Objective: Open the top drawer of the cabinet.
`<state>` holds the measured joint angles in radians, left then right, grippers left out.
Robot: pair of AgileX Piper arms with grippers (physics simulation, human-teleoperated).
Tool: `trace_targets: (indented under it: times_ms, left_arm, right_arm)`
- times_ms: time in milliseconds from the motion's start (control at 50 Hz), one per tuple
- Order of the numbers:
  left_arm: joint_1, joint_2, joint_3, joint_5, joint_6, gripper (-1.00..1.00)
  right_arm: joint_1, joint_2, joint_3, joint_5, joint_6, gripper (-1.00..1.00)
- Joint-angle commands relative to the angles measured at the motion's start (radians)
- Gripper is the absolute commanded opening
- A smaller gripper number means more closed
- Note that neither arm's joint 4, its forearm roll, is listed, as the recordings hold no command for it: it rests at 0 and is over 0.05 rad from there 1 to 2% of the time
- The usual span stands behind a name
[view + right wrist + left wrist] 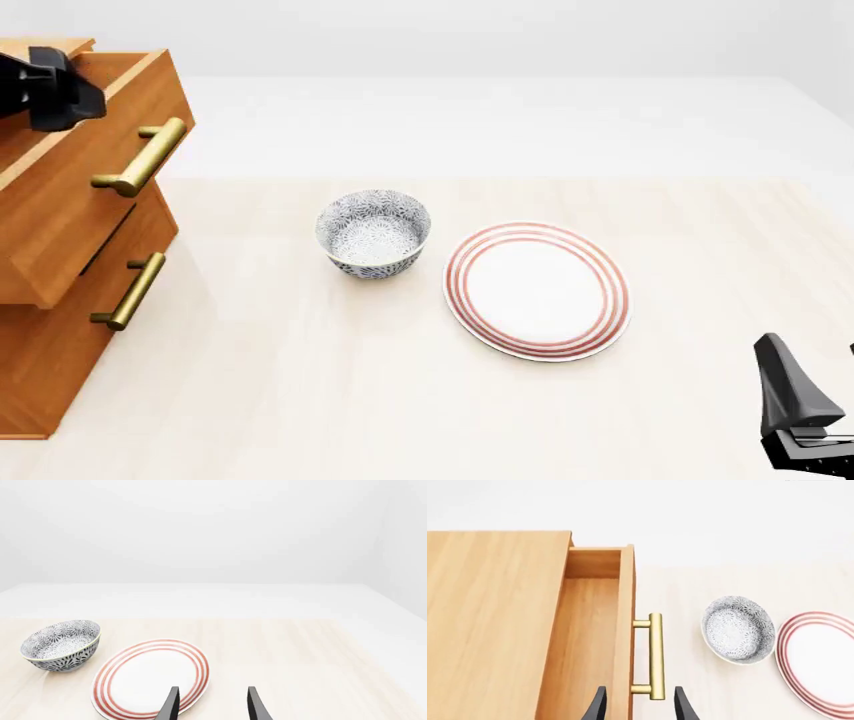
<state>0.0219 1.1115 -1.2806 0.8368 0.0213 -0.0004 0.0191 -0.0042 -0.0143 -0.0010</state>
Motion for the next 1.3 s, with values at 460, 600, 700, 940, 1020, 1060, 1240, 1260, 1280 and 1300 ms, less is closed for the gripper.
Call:
trace_targets:
  times_ms: [460,600,700,940,1020,1060,1240,1260,1280,1300]
  left_arm:
    - [0.017,0.023,0.116,-0.088,-0.077,1.00]
    - [0.006,0.050,0.138,-0.114,-0.085,1.00]
    - [-0.006,0.052,0.139,-0.121,-0.097,1.00]
    - [0.003,0.065,0.154,-0.131,-0.088,1.00]
    - [0.010,0.066,0.158,-0.134,-0.083,1.00]
    - [0.004,0.073,0.151,-0.132,-0.083,1.00]
    - [-0.030,0.088,0.132,-0.124,-0.056,1.00]
    - [-0.031,0.088,0.132,-0.123,-0.053,1.00]
    - [-0.037,0.089,0.130,-0.124,-0.056,1.00]
    - [-0.037,0.089,0.130,-0.124,-0.056,1.00]
  right_arm:
    - [0.000,-0.001,0.001,0.000,0.000,1.00]
    - [0.000,-0.001,0.001,0.000,0.000,1.00]
    - [0.000,-0.001,0.001,0.000,0.000,1.00]
    - [0.000,-0.001,0.001,0.000,0.000,1.00]
    - [0.000,-0.001,0.001,0.000,0.000,1.00]
    - [0.000,-0.001,0.001,0.000,0.000,1.00]
    - [0.000,-0.001,0.001,0.000,0.000,1.00]
    - [0.000,-0.001,0.001,0.000,0.000,1.00]
    - [0.000,-0.001,0.001,0.000,0.000,1.00]
    - [0.000,-0.001,0.001,0.000,0.000,1.00]
